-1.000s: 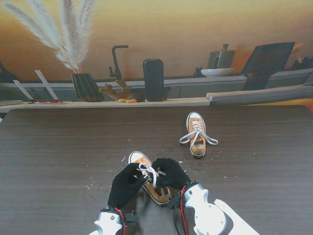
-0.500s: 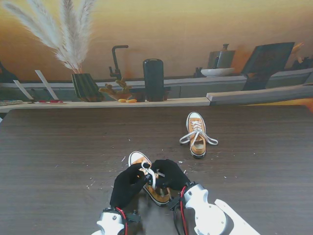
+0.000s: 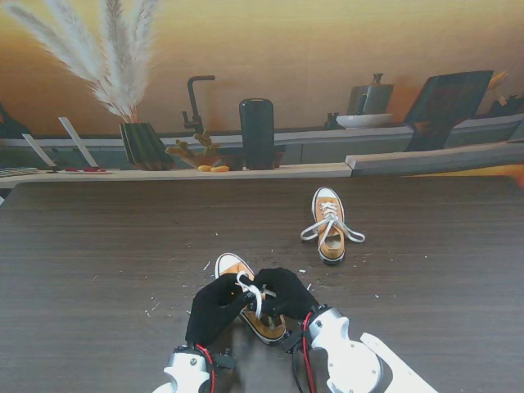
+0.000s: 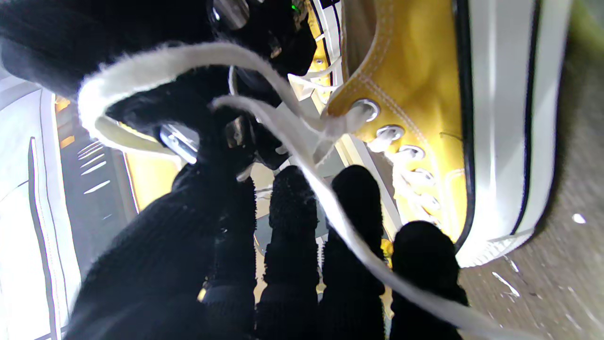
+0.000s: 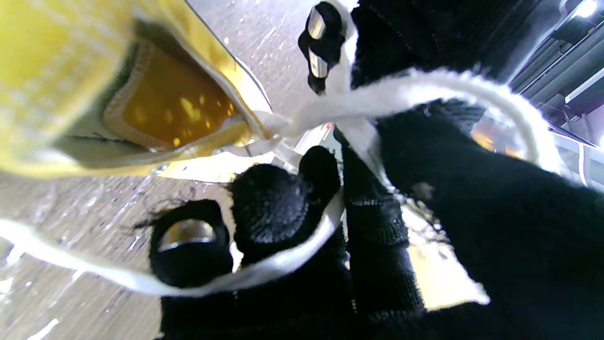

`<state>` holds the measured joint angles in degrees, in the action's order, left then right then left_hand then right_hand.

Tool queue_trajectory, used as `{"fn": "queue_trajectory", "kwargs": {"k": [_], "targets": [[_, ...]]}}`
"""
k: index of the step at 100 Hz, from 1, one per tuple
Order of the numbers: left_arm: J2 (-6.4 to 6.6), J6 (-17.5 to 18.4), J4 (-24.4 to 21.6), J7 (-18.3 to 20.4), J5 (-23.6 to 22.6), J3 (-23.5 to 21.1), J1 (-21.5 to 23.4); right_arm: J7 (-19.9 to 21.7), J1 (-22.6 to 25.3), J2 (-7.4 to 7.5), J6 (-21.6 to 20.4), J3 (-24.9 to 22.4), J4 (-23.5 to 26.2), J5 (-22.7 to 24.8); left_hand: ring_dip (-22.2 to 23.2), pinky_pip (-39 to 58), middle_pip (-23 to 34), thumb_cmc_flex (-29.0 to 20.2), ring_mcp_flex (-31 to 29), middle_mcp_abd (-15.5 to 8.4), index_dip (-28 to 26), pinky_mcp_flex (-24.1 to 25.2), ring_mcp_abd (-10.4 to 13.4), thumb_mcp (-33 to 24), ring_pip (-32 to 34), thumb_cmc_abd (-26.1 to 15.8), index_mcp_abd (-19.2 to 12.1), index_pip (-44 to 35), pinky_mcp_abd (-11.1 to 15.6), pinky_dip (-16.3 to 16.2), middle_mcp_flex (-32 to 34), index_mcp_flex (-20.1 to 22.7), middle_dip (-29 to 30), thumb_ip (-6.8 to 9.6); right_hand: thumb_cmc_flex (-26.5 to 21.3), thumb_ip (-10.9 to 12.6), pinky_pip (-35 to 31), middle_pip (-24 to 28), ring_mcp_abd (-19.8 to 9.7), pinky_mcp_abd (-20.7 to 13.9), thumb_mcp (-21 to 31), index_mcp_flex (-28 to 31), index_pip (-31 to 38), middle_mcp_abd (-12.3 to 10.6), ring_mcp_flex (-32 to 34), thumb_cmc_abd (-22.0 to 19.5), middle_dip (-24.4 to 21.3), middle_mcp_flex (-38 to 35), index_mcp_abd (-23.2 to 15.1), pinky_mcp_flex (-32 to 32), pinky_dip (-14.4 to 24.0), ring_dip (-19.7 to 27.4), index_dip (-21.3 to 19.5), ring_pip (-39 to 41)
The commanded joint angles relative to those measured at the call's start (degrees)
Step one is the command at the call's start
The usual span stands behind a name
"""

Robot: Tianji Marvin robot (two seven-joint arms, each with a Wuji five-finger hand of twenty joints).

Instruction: Tie the shoelaces into a bow on the shoes

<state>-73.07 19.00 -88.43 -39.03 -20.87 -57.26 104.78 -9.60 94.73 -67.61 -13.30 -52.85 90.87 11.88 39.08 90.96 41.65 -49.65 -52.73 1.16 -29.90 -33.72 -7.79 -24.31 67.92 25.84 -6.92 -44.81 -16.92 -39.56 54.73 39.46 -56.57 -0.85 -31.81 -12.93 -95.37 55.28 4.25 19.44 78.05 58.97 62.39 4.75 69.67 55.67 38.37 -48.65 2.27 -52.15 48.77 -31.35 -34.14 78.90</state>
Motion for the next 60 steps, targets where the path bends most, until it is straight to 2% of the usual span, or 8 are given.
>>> {"fn": "queue_trajectory", "kwargs": {"k": [1,27,60], "targets": [[-0.15,-0.4,-0.2,1.3,-0.3,0.3,0.1,0.8,0.2,-0.1,-0.5,0.2,0.6,0.2,1.5,-0.2,-0.4,-4.0,-1.4,-0.8,-3.8,-0.6,1.0,-0.2,0.1,1.0,-6.6,-6.0,-0.6,-0.1,0.4,1.5,-1.9,0.54,-1.2,2.5,-1.7,0.0,-0.8,-0.2,4.0,2.1,1.0,0.0,1.6,0.6,0.0,-1.3,-7.2,-0.6,-0.3,0.2,-1.3,0.2],[0.31,-0.2,-1.1,2.6,-0.1,-0.8,0.9,-0.1,0.6,-0.27,-0.2,-0.4,1.0,0.2,1.6,0.0,0.3,1.5,-0.6,-0.7,-11.4,0.2,0.3,-11.4,0.0,1.5,-0.7,-12.8,-1.0,-0.9,-1.8,-6.1,-3.8,1.57,-1.3,2.5,-1.7,-0.1,-0.8,-0.2,4.0,2.1,1.0,0.0,1.6,0.4,0.0,-1.2,-7.2,-0.6,-0.4,0.2,-1.4,0.2],[0.6,-0.6,-1.8,3.1,-0.3,-1.7,1.7,-0.3,0.7,-0.32,-0.2,-0.4,1.0,0.3,1.6,0.0,1.4,4.7,0.5,-0.4,-17.3,0.4,0.2,-15.6,-0.1,0.2,1.1,-17.1,-1.0,-1.2,-5.0,-11.6,-3.6,2.25,-1.3,2.5,-1.6,-0.1,-0.7,-0.2,4.1,2.1,1.0,-0.1,1.6,0.3,0.0,-1.3,-7.3,-0.4,-0.4,0.2,-1.4,0.2]]}}
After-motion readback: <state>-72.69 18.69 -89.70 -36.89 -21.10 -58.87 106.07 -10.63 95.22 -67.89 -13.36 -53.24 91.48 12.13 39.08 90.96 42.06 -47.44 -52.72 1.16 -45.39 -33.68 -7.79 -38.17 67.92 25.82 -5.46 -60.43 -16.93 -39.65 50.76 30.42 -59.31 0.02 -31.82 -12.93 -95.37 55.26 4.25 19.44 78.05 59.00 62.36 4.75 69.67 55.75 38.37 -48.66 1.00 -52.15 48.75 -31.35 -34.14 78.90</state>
